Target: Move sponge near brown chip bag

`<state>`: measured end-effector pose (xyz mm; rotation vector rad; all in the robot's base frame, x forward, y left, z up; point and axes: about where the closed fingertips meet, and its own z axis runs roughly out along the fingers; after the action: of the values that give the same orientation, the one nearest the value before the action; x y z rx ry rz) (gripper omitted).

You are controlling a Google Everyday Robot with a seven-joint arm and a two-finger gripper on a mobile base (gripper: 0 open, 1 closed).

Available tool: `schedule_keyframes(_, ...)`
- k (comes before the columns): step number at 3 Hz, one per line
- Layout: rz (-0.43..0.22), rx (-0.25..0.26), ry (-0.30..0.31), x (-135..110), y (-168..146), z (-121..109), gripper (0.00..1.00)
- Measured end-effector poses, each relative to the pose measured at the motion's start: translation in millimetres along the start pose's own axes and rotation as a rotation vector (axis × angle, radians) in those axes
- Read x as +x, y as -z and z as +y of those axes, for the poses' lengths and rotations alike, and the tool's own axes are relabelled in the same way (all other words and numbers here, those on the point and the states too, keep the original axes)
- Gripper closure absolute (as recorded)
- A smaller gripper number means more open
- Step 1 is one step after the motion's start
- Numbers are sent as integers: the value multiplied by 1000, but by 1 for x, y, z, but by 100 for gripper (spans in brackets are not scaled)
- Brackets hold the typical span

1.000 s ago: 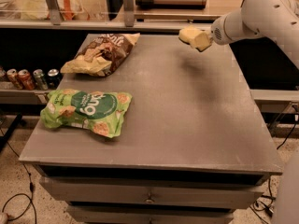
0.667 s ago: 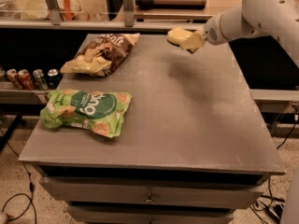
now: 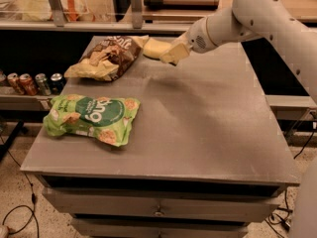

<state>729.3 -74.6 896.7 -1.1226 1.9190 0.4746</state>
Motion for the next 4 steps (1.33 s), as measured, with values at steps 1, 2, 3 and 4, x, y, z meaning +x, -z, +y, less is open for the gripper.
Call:
schedule_keyframes(1,-15,-72,41,-14,-26,28,100)
schedule_keyframes(2,-45,-86,64,-30,-42,39,84)
schedule_keyframes(3,-71,-56,69,-43,-46,33,61)
schedule_keyframes(4,-84,-40,70,-48,-48,29,38)
